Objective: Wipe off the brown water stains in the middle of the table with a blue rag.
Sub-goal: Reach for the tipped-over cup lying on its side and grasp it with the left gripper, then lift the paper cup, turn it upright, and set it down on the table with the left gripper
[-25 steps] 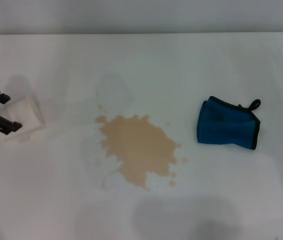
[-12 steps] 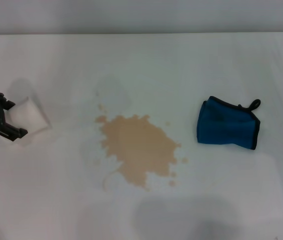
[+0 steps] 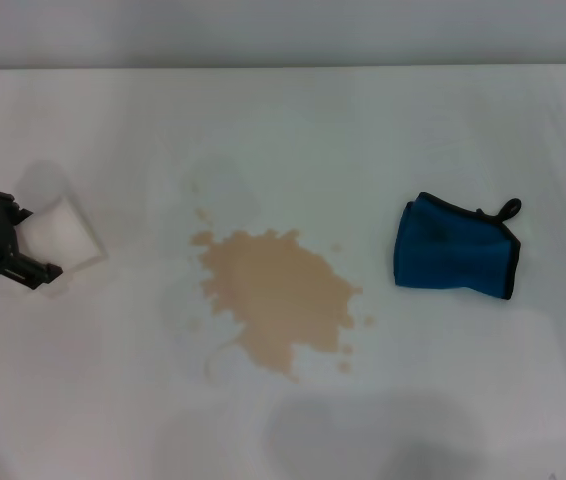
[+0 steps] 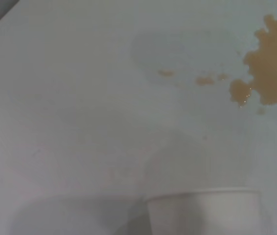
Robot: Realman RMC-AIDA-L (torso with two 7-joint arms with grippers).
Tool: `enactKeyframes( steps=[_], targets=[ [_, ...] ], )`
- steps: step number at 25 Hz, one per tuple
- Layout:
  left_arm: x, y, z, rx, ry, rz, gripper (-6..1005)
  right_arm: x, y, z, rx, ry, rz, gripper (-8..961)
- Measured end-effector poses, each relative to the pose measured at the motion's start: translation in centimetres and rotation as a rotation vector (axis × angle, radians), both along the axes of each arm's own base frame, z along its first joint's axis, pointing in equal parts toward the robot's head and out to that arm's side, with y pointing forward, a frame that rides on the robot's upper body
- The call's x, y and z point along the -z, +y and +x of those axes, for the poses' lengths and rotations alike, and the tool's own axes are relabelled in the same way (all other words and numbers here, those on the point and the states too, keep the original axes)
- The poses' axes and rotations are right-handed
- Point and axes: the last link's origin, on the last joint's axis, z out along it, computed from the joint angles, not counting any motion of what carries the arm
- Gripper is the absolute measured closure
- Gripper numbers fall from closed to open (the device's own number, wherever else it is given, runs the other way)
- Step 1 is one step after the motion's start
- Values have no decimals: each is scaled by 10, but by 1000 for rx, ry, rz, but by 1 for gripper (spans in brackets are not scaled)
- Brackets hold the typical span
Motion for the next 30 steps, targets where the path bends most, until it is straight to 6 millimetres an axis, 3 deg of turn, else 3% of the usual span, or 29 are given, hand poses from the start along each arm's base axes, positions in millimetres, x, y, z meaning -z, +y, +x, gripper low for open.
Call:
enactKeyframes(
  steps=[11,13,24,30],
  targets=[
    [2,0,1,8,-10,7,156,0,-2,2,6,0,0,115],
    [3,0,1,8,-11,8,214,0,-2,2,7,0,0,115],
    [-22,13,21,94,-238,269,324,-3,-1,2,5,-6,4,115],
    [-14,5,18,202,-399,454,335,-3,0,3,10,-7,1,115]
  ],
)
